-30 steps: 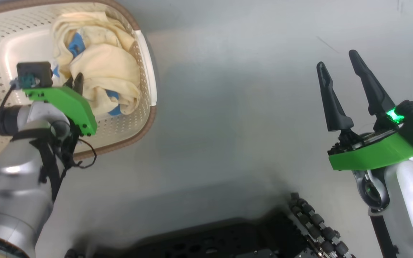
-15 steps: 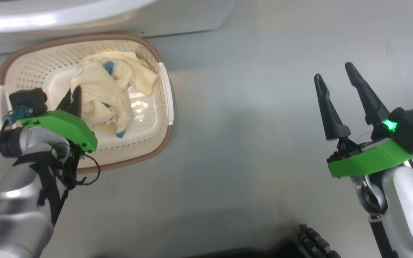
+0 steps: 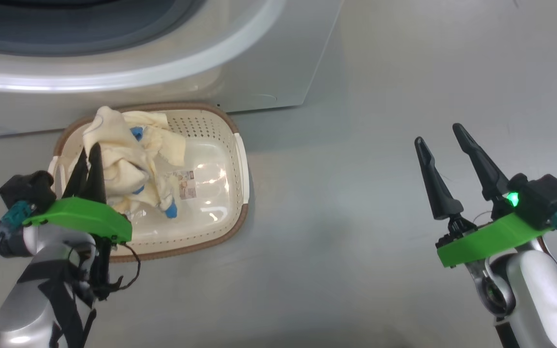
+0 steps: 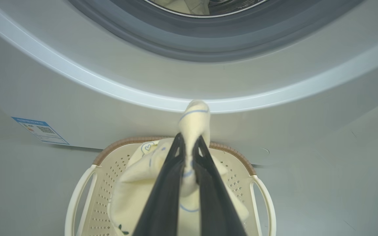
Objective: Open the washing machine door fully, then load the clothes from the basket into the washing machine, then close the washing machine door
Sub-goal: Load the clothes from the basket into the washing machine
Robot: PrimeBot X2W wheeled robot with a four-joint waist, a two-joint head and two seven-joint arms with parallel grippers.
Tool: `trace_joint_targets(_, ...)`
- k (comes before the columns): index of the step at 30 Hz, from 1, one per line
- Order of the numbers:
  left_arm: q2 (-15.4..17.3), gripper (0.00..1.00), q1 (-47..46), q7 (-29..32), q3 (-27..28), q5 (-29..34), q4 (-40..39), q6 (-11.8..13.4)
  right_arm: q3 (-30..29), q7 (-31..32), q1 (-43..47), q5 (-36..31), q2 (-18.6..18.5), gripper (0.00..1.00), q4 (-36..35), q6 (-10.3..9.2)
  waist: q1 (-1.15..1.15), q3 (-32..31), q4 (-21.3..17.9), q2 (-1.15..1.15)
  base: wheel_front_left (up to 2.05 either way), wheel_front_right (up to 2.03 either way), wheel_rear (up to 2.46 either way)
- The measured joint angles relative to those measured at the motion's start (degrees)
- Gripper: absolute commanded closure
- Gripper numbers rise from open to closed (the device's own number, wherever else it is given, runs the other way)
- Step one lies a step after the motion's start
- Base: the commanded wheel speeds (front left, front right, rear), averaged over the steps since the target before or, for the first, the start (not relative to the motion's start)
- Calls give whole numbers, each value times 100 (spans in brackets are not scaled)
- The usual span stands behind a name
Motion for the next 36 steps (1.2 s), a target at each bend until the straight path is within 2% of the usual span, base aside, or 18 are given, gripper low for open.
trace_joint_targets(10,-40,100,871,-1,679,713,-1279,178,35,0,302,1,-2,0,101,0,0,-683,42,0,0,0,0)
trace_joint_targets(22,-36,100,1845,-18,1074,1360,-2446,474,55,0,681,-9,1,0,114,0,0,-1508,70,0,0,0,0)
trace_joint_targets(36,14,100,2907,-18,1326,1610,-3110,735,49,0,1085,-68,5,0,83,0,0,-2153,91,0,0,0,0)
